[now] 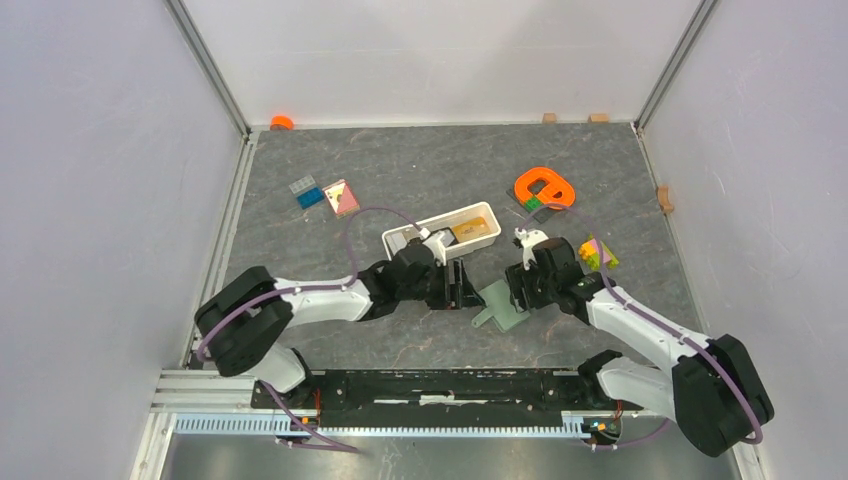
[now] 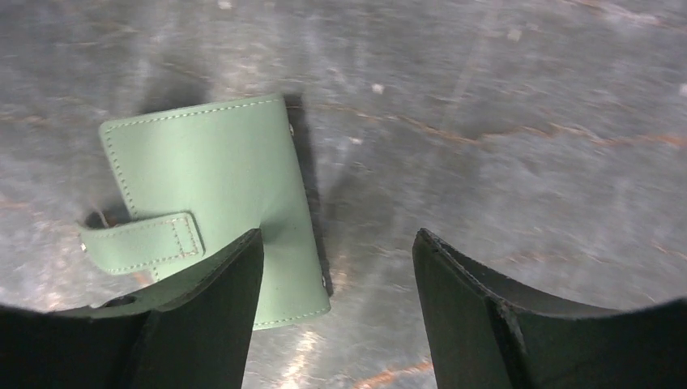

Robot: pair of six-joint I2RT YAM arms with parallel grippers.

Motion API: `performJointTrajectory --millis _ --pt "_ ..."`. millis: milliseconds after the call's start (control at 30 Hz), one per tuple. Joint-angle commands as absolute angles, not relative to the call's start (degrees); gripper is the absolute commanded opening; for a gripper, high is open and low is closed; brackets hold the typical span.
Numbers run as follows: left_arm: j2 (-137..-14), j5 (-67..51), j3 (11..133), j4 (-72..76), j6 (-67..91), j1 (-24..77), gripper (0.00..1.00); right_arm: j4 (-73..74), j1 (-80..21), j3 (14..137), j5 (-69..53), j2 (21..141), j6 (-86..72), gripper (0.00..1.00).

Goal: Put the credit cards into the card holder
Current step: Close the card holder at the center of the board.

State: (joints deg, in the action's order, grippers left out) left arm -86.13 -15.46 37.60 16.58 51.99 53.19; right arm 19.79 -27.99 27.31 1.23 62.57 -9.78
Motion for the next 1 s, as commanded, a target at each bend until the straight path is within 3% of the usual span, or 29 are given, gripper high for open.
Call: performJointTrajectory --millis 0,333,600,767,967 --pt "-90.23 -14.74 42.28 19.78 51.02 54.72 0.73 12.97 -28.0 25.49 -12.16 63.76 -8.05 0.72" --pt "-94.41 -7.3 45.01 9.63 48.05 56.55 0.63 9.8 -27.82 20.8 -19.5 64.36 -12.04 0.7" --pt "-87.67 -0.19 43.23 3.81 46.81 59.51 0.64 11.87 -25.36 20.73 -23.0 59.62 -12.54 0.68" --pt "-89.5 -1.08 41.35 7.81 49.66 59.56 0.64 11.88 -24.16 18.74 -24.82 58.89 -13.31 0.65" --pt "-93.27 -2.03 41.86 10.47 50.54 59.54 0.55 10.88 -21.57 14.64 -25.69 57.37 -15.21 0.63"
